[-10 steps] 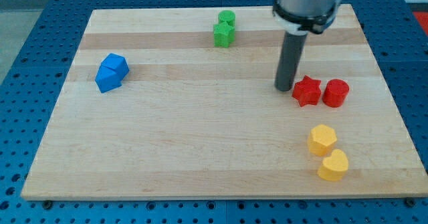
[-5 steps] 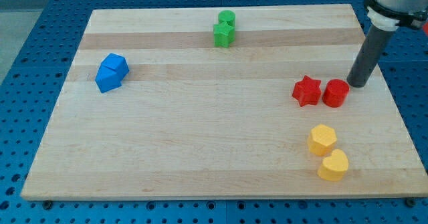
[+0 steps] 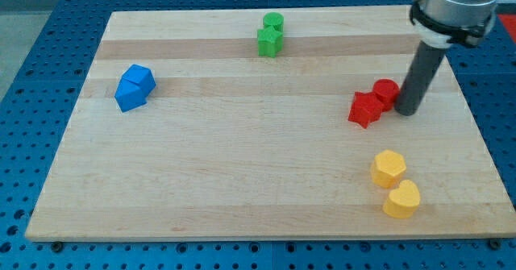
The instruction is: Push the red blocks to the bottom center
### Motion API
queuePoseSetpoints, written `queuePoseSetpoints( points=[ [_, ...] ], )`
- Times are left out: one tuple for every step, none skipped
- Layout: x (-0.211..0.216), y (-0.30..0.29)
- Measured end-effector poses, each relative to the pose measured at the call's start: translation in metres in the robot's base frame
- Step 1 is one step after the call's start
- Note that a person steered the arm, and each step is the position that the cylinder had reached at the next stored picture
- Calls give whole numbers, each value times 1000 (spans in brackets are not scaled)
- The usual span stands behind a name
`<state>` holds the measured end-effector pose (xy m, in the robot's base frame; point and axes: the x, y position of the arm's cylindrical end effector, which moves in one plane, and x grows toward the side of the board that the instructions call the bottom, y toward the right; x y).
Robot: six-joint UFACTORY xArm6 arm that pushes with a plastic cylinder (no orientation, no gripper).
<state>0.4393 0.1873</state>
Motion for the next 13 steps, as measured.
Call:
queuePoseSetpoints(
  points=[
    [0,-49],
    [5,-67],
    [4,-9],
    [-1,-6],
    [-1,-54],
    [-1,-99],
    [17,-138],
    [75,-159],
    [97,-164],
    [118,-169],
    [125,-171],
    [110,-171],
    [36,-171]
  ],
)
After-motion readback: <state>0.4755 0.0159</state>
